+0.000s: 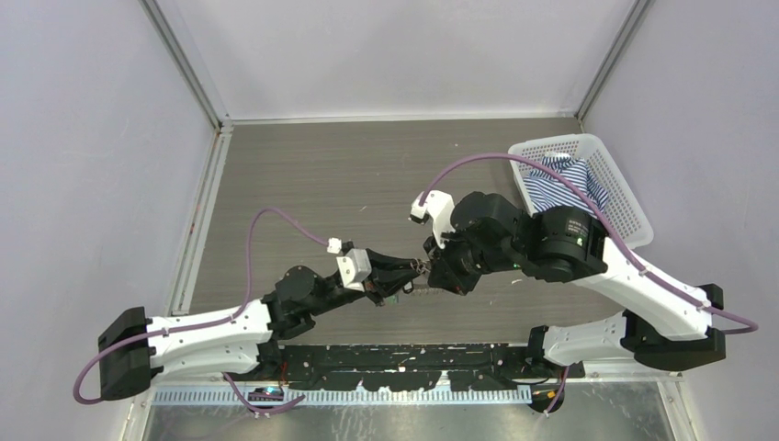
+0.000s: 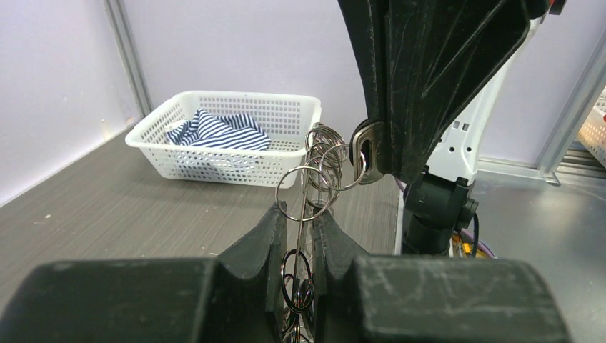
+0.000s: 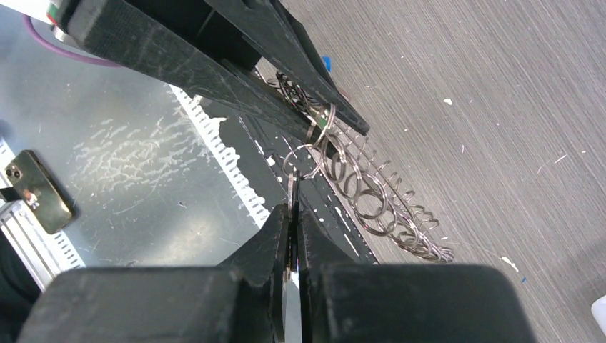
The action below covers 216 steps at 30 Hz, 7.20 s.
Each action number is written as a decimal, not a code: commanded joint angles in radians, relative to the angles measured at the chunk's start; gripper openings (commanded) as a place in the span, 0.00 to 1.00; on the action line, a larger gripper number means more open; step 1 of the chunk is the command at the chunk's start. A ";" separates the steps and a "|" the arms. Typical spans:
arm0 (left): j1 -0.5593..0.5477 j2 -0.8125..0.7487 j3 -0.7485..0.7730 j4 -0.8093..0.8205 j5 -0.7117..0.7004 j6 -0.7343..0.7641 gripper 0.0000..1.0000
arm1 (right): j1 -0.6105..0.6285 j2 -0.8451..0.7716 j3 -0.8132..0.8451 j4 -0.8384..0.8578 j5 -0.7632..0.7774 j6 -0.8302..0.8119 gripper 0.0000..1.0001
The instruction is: Remove the keys from the keyring
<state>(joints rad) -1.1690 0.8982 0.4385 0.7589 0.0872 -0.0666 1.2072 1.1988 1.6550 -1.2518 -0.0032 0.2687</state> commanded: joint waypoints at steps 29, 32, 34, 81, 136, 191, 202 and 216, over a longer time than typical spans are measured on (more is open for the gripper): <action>0.003 0.107 -0.067 0.309 -0.018 0.154 0.30 | -0.015 0.113 0.176 -0.041 -0.063 -0.078 0.01; 0.001 0.104 -0.074 0.330 -0.016 0.158 0.32 | -0.014 0.113 0.175 -0.043 -0.064 -0.075 0.01; -0.001 0.104 -0.079 0.348 -0.011 0.158 0.34 | -0.014 0.113 0.172 -0.043 -0.066 -0.072 0.01; -0.084 0.153 -0.114 0.485 -0.056 0.303 0.07 | -0.051 0.107 0.177 -0.051 -0.070 -0.063 0.01; -0.083 0.185 -0.079 0.563 -0.371 0.103 0.00 | -0.176 0.032 0.054 0.033 0.017 0.019 0.01; -0.087 0.250 -0.059 0.612 -0.291 0.146 0.00 | -0.391 0.014 -0.129 0.131 -0.140 0.175 0.01; -0.056 0.281 -0.067 0.672 -0.388 0.059 0.00 | -0.402 -0.117 -0.349 0.390 -0.120 0.265 0.01; 0.019 0.296 -0.015 0.671 -0.436 -0.116 0.00 | -0.400 -0.274 -0.603 0.728 -0.087 0.214 0.01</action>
<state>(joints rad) -1.1690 1.2133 0.3637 1.2606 -0.2848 -0.1226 0.8211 0.9497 1.0760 -0.5945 -0.1577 0.5251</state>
